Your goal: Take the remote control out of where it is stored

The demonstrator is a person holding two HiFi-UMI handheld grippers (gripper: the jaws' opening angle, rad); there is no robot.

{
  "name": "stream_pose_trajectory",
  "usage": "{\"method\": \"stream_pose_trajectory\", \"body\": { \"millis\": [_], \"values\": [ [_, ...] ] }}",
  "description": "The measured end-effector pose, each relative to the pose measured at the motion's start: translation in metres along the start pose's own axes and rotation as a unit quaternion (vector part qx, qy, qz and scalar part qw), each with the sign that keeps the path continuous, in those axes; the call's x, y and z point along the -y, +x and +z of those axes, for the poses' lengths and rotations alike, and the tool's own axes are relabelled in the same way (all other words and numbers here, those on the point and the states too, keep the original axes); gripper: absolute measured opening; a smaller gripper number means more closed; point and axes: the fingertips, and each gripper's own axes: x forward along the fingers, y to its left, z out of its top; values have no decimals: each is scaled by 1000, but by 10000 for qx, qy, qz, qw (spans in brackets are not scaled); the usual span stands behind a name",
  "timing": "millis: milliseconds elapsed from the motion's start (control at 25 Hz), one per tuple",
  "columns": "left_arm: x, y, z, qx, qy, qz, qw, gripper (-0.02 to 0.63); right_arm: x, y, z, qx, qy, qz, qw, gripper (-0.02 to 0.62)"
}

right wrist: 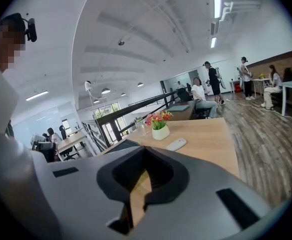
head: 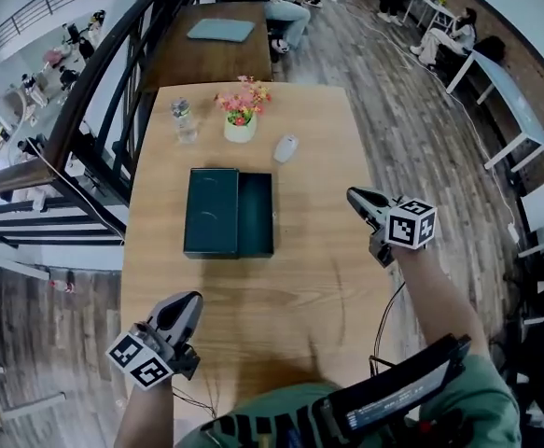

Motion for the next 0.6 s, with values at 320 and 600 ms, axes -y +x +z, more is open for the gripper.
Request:
{"method": "stream_pose_trajectory", "body": {
  "millis": [320,600],
  "values": [
    [44,-42,10,64,304,43,9995,3,-53,-67,10,-65,-102,225,9997,6],
    [123,-40,-19,200,319,59,9993,3,-86,-167,-25,162,-4,564,9983,6]
  ]
}}
